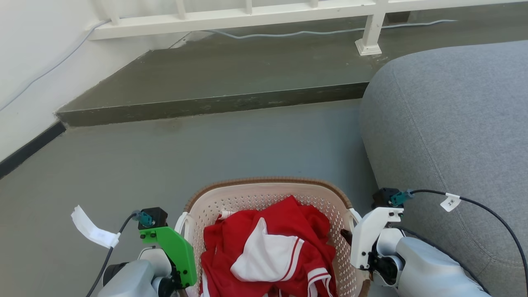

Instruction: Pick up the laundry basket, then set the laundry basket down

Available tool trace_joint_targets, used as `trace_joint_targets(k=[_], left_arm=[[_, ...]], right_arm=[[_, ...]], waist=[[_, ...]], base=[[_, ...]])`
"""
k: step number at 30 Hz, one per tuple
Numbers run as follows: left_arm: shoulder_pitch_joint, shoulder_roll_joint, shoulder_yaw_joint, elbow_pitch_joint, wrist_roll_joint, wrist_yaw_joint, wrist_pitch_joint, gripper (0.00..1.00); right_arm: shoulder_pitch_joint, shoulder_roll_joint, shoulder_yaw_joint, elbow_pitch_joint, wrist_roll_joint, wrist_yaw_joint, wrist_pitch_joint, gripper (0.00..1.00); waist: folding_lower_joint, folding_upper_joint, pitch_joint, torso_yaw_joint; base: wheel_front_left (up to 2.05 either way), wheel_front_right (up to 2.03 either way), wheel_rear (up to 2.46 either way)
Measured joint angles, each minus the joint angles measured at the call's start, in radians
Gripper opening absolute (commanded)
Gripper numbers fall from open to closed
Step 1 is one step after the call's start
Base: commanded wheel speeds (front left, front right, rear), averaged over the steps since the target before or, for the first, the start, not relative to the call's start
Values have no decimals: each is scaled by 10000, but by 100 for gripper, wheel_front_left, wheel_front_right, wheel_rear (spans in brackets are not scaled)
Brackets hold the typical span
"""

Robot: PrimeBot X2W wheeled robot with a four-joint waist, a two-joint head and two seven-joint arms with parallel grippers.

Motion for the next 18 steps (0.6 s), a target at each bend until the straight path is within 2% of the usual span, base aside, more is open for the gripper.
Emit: trace_joint_targets(k=[11,18], left_arm=[[-20,0,2,4,-100,0,-36,0],[-325,4,25,-50,-100,0,-456,0]], right_arm=[[-163,-8,117,21,77,0,-19,0],[-575,-40,142,25,75,0,-238,0]], waist=[[0,0,191,-29],[0,0,648,-64]], base=[[0,0,0],[0,0,0]])
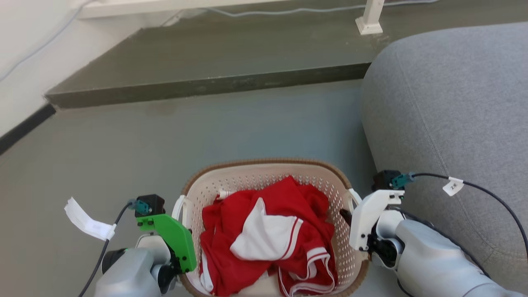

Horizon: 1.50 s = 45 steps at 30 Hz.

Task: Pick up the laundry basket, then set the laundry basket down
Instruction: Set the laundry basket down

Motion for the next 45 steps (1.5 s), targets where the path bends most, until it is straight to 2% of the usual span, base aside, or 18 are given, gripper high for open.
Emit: trace_joint_targets(k=[29,45], left_arm=[[-2268,426,257,-483,236,0,-1522,0],[-3502,644,276,-698,311,0,-1689,0]], right_arm=[[-2503,4,-174,84,-456,21,-1902,0],[-3767,50,-318,326,-491,96,-2435,0]], waist=[[3,0,3657,-53],[2,0,5778,-79]], base=[[0,0,0],[0,0,0]])
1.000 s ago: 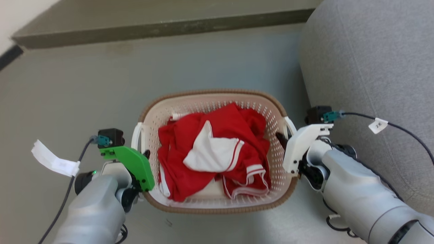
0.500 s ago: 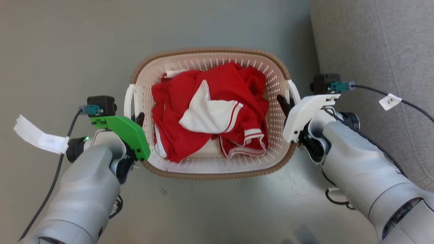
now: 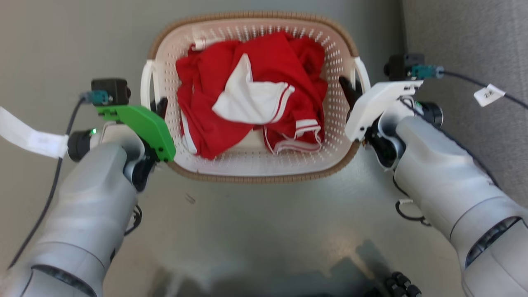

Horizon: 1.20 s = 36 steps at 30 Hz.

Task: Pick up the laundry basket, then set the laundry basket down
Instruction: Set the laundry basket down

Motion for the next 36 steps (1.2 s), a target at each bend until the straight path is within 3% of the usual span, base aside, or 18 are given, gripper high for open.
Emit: trace_joint_targets(k=[24,36], left_arm=[[-1347,75,25,-82,73,0,-382,0],[-1572,48,6,-17,105,0,-704,0]], right_arm=[[-1469,-15,-132,311,-12,38,-426,0],[-1778,-4,-100,441,-63,84,-604,0]], waist=[[-1,0,2547,38],[-1,0,3095,90]], base=[[0,0,0],[0,0,0]])
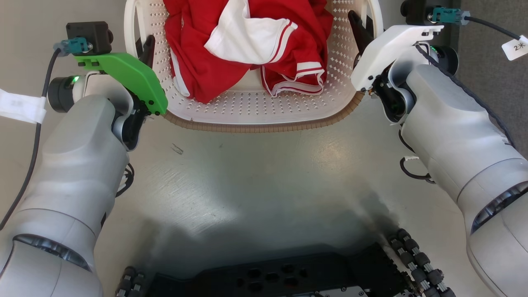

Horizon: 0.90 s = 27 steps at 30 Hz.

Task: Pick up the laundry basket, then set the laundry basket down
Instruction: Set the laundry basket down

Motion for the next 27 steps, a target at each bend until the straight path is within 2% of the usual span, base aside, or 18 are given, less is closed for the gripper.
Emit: trace_joint_targets(k=[22,23,24,25,26,27], left_arm=[[-126,-73,-238,10,-2,0,-176,0],[-128,-75,-244,8,-2,0,-176,0],[-129,-77,-251,8,-2,0,-176,0],[-132,-79,-253,6,-6,0,-176,16],[-136,-75,-255,6,-12,0,-176,49],[-139,-117,-261,-12,-84,0,-144,100]], right_arm=[[-1,-33,65,105,6,2,-88,0],[-2,-29,65,117,6,2,-90,22],[-5,-21,65,132,6,2,-98,92],[-10,-15,63,142,6,6,-100,100],[-17,-15,65,148,6,50,-117,100],[-29,2,88,144,4,134,-178,100]], waist=[[-1,0,141,15],[-1,0,144,12],[-1,0,147,9],[-1,0,150,5],[-1,0,153,1],[0,0,152,-7]], base=[[0,0,0],[0,0,0],[0,0,0],[0,0,0],[0,0,0],[0,0,0]])
